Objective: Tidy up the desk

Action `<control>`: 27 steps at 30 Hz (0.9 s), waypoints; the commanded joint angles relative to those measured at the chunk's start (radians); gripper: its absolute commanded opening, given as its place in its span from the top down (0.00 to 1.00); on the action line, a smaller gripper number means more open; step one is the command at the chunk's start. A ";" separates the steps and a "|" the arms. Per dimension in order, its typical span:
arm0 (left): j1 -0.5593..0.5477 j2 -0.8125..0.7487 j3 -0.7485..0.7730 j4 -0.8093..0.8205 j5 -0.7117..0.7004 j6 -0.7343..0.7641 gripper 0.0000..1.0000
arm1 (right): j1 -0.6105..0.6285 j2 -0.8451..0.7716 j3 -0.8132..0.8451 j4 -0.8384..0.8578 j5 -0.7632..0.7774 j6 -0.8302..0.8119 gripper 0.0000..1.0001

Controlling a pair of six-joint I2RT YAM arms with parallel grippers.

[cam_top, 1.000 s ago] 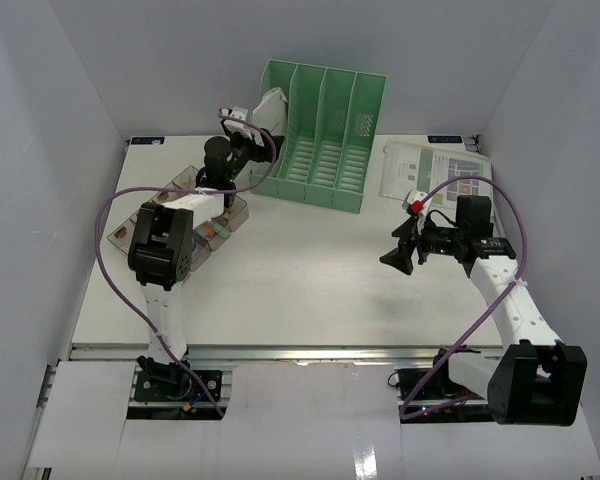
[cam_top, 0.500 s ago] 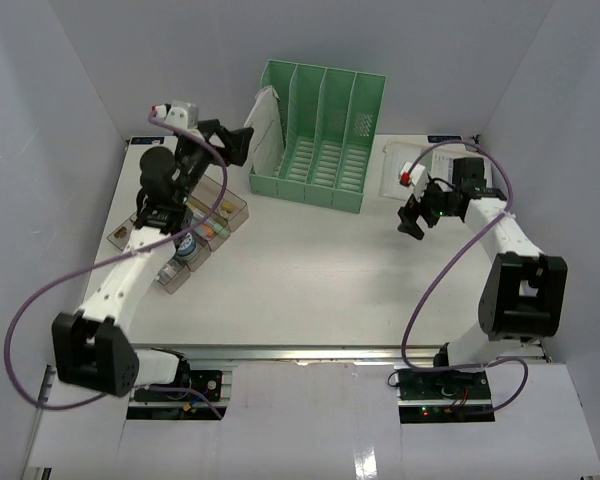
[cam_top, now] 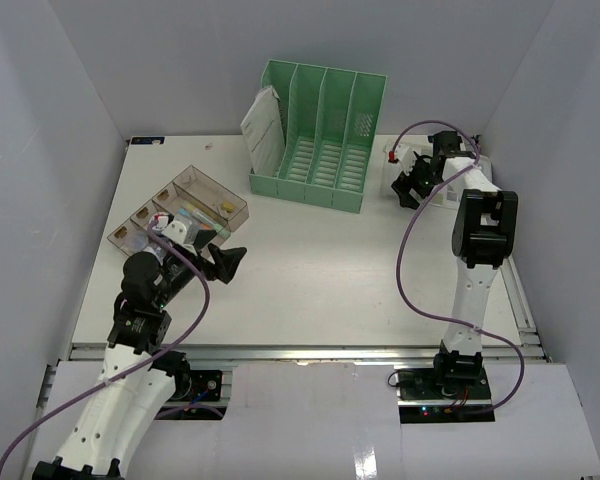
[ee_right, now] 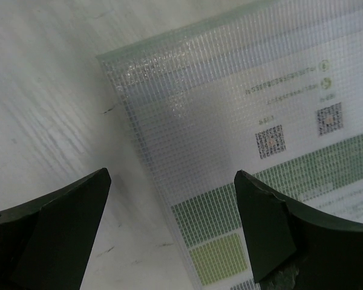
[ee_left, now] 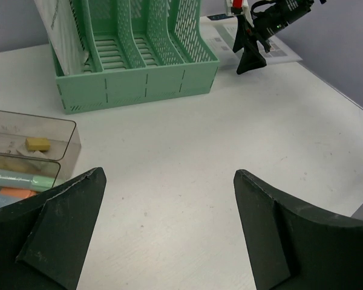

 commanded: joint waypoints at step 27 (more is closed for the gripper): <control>0.003 0.017 -0.004 -0.013 0.075 0.011 0.02 | -0.022 -0.033 -0.136 -0.137 0.084 -0.062 0.92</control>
